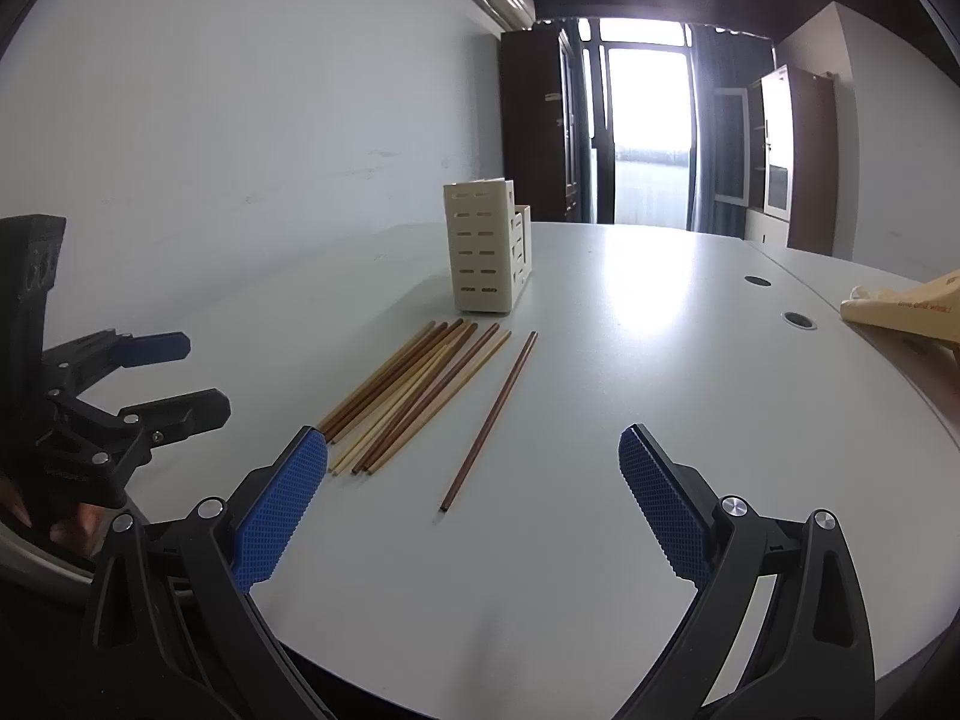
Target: Organize utensils
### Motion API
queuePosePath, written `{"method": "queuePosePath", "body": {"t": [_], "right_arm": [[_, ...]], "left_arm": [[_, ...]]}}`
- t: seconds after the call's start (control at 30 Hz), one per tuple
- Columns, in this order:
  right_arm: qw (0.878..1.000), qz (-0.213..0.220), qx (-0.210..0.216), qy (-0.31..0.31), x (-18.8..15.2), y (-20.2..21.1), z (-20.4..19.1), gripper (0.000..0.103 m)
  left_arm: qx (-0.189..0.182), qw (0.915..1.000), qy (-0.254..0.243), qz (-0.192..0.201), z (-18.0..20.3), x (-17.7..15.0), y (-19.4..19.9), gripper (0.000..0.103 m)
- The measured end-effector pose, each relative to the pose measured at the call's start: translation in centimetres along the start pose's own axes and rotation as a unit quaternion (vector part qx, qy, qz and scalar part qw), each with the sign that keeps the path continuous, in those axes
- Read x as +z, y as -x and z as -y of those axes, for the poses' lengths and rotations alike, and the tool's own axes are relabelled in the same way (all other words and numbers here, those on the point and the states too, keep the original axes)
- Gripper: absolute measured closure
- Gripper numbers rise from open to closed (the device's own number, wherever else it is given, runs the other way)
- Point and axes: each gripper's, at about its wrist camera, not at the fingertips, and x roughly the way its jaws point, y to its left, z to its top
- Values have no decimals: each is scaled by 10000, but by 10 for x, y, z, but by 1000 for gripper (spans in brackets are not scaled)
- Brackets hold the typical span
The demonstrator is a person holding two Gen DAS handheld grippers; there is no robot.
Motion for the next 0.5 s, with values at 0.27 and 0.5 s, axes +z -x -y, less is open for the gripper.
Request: {"method": "queuePosePath", "body": {"t": [0.27, 0.5], "right_arm": [[10000, 16, 0, -18, 0, -1, 0, 4], [10000, 42, -2, 0, 0, -2, 0, 4]], "left_arm": [[23, 10000, -79, 36, 5, 2, 3, 6], [58, 10000, -51, 38, 5, 1, 4, 6]]}}
